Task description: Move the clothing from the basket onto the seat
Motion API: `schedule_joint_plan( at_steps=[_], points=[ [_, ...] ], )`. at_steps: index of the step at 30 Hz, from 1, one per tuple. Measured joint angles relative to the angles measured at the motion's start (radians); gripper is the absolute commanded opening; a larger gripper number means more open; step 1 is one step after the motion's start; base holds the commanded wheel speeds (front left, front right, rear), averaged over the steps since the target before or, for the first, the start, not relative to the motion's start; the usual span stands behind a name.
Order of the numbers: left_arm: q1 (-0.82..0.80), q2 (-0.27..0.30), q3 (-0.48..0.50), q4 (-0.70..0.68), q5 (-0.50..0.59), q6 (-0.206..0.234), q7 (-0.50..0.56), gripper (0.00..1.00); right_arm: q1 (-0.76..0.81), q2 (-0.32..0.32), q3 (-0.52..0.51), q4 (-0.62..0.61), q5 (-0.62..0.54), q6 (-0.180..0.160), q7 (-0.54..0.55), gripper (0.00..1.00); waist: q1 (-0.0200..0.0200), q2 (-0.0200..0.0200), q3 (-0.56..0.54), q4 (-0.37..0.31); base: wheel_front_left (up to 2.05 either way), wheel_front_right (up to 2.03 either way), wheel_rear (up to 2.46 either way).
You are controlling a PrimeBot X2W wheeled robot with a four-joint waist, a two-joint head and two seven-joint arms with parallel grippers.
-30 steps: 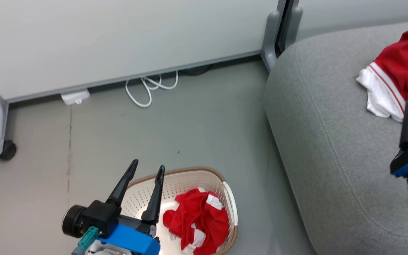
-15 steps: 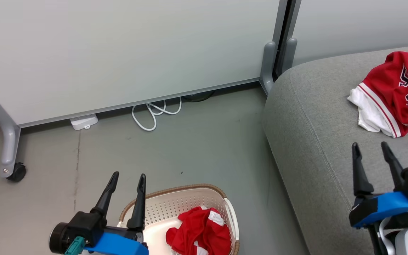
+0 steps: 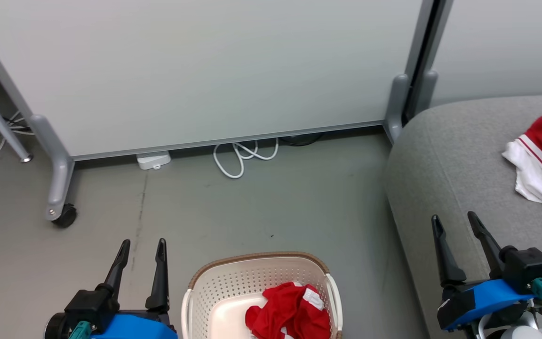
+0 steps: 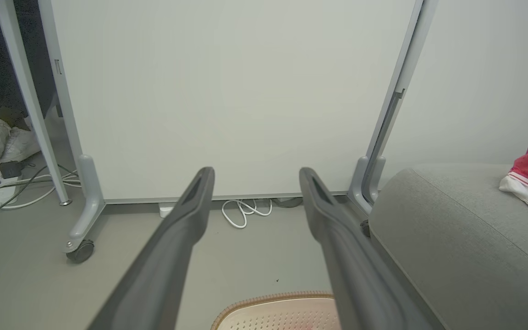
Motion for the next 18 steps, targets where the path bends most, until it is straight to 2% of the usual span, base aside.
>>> schedule_joint_plan(
  at_steps=[9,18],
  points=[
    [0.003,0.006,0.054,0.053,0.003,0.000,0.000,1.00,0.009,0.001,0.026,0.017,-0.013,0.000,-0.008,1.00,0.0001,0.0000,-0.015,0.076,0.00,0.00,0.00],
    [0.003,0.012,0.069,0.078,0.003,0.000,0.000,1.00,0.015,0.001,0.031,0.036,-0.011,0.000,-0.014,1.00,0.0001,0.0000,-0.024,0.093,0.00,0.00,0.00]
  ],
)
